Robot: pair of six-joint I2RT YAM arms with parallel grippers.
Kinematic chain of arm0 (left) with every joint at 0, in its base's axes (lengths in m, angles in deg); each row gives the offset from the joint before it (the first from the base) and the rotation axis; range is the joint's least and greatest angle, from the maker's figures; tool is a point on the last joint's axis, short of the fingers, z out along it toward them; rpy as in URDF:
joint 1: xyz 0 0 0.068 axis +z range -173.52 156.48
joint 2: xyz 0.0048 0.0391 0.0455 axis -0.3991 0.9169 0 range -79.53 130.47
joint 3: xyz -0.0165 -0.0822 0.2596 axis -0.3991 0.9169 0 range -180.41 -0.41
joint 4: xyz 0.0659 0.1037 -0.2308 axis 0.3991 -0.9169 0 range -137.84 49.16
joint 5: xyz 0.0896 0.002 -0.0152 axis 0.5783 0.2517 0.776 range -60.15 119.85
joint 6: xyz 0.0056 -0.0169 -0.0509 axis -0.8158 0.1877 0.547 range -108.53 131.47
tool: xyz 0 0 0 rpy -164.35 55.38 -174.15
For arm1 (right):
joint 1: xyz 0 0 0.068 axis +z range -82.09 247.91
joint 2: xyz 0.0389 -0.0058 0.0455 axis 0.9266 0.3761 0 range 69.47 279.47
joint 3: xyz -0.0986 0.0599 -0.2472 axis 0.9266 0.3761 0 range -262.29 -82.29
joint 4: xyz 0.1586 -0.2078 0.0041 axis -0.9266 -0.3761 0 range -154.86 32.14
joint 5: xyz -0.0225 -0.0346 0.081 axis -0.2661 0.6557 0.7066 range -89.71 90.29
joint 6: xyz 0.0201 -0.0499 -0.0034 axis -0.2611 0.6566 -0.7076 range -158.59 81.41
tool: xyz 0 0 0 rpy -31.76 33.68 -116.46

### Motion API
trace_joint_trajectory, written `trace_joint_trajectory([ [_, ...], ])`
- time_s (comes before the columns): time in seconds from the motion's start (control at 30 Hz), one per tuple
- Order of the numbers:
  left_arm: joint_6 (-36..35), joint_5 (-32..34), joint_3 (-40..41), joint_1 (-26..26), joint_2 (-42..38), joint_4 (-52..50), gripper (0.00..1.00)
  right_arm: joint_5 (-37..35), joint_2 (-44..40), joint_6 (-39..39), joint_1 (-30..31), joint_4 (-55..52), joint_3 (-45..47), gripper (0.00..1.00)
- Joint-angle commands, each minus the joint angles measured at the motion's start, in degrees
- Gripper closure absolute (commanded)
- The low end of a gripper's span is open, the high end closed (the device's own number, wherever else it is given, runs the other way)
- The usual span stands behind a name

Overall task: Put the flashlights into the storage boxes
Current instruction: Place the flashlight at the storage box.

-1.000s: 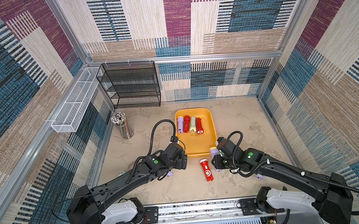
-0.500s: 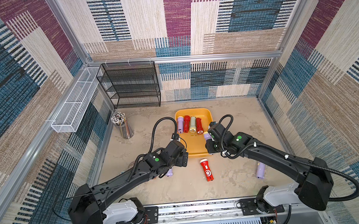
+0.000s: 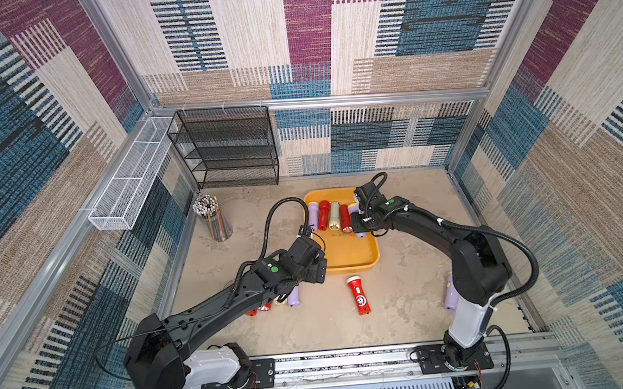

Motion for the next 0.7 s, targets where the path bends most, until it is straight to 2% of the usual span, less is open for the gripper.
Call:
trace_joint_trajectory([
  [0.0, -1.6, 0.1, -1.2, 0.6, 1.0, -1.3, 0.04, 1.8, 5.0, 3.4, -1.7, 2.2, -4.7, 0.63],
  [0.17, -2.1, 0.3, -2.5, 1.4, 2.1, -2.3, 0.04, 2.5, 12.6, 4.9, -4.2, 1.0, -12.3, 0.63],
  [0.37, -2.1, 0.0, -2.8, 2.0, 2.4, -2.3, 0.04, 4.2, 17.3, 5.7, -6.0, 0.7, -16.3, 0.61],
  [0.67, -1.5, -0.4, -3.3, 2.1, 2.6, -3.3, 0.05, 5.1, 20.0, 5.2, -6.5, 0.7, -18.1, 0.57],
])
